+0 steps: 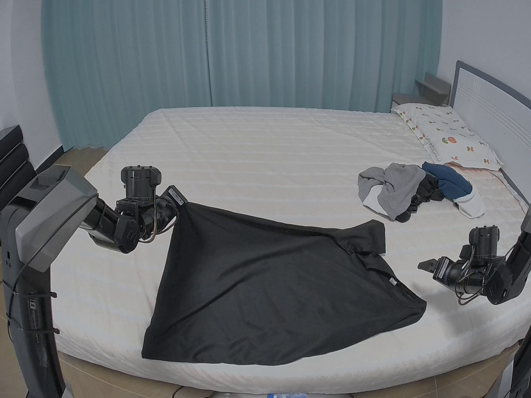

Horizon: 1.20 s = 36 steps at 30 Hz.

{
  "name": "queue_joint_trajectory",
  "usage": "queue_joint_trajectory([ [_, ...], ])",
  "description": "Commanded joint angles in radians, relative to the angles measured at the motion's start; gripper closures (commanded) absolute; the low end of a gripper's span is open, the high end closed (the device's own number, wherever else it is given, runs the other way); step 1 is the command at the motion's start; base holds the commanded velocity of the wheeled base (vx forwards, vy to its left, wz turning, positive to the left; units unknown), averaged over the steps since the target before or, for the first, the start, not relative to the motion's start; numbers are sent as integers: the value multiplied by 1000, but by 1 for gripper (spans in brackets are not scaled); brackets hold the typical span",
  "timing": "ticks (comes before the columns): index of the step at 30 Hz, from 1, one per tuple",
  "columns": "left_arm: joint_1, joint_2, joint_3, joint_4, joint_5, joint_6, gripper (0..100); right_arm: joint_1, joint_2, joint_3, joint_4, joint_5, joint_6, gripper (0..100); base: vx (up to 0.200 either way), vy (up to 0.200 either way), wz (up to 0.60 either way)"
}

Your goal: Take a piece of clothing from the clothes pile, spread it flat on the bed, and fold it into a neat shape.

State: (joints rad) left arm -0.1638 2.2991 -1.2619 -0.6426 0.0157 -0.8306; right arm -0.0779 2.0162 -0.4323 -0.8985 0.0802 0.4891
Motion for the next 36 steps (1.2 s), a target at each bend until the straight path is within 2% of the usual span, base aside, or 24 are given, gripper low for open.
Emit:
queue_joint_trajectory([
  [1,46,175,-182,-12,6,16,100,3,30,-6,-14,0,12,0,0,0,0],
  [5,52,244,-272,-71,9,15,100,10,33,-6,-14,1,17,0,0,0,0],
  [13,64,325,-338,-147,16,16,100,26,32,-9,-42,-2,60,0,0,0,0],
  [22,79,358,-336,-155,33,18,100,29,30,-9,-77,-2,98,0,0,0,0],
  [23,79,358,-335,-155,33,18,0,30,29,-11,-77,1,103,0,0,0,0],
  [31,81,316,-264,-157,36,10,0,72,26,-34,-80,9,190,0,0,0,0],
  [32,83,247,-191,-155,10,4,0,116,30,-54,-80,7,241,0,0,0,0],
  [36,83,194,-146,-157,-31,4,0,159,19,-62,-80,7,267,0,0,0,0],
])
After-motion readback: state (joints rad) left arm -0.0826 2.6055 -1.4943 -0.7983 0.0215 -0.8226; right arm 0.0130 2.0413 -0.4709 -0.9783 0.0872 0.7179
